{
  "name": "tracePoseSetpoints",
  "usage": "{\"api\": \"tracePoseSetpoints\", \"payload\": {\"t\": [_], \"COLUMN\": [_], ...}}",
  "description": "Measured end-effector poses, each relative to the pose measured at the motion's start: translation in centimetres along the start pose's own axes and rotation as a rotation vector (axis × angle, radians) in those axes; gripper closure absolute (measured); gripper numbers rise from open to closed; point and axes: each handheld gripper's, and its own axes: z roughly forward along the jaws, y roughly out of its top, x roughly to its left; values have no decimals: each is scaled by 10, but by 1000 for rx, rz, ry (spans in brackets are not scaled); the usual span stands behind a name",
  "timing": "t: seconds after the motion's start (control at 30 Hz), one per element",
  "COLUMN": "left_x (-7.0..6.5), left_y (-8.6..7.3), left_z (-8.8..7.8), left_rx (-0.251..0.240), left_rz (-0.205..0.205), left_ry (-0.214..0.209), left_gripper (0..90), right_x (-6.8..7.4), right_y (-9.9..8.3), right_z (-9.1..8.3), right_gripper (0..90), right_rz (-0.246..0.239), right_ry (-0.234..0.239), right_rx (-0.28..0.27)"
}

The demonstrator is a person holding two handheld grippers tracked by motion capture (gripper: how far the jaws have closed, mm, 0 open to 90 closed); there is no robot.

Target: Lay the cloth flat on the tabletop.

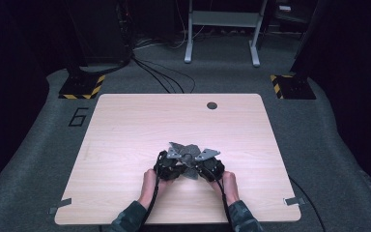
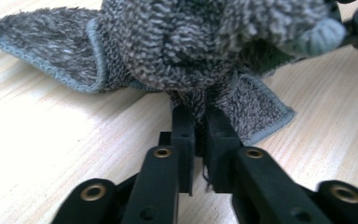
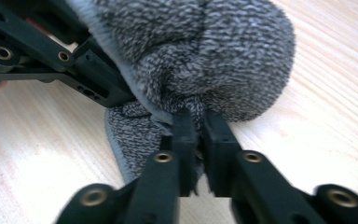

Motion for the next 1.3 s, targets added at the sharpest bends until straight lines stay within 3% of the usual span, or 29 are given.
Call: {"api": "tracePoseSetpoints", "payload": {"t": [0.03,0.1,0.27,0.57,0.87,1.1,1.17,1.23,1.3], "left_x": [0,1,7,24,45,52,53,55,56], "left_y": [0,0,0,-7,-24,-36,-37,-34,-28], "left_z": [-1,-3,-16,-40,-57,-63,-66,-70,-73], "left_rx": [-5,-17,-61,-95,-82,-30,-30,-40,-49], "left_rz": [2,-3,-17,-55,-100,-109,-118,-133,-144], "left_ry": [0,1,20,64,96,77,63,42,57], "left_gripper": [853,860,864,867,866,859,807,693,560], "right_x": [0,-4,-14,-47,-66,-70,-73,-76,-80], "right_y": [0,-1,-1,-10,-35,-55,-59,-60,-59], "right_z": [-1,-3,-17,-43,-53,-54,-55,-59,-65], "right_gripper": [873,880,885,887,885,867,816,730,670], "right_rz": [18,9,67,173,220,249,255,247,251], "right_ry": [-1,-4,-23,-85,-114,-112,-95,-77,-71], "right_rx": [-2,-14,-46,-90,-40,13,26,17,-2]}}
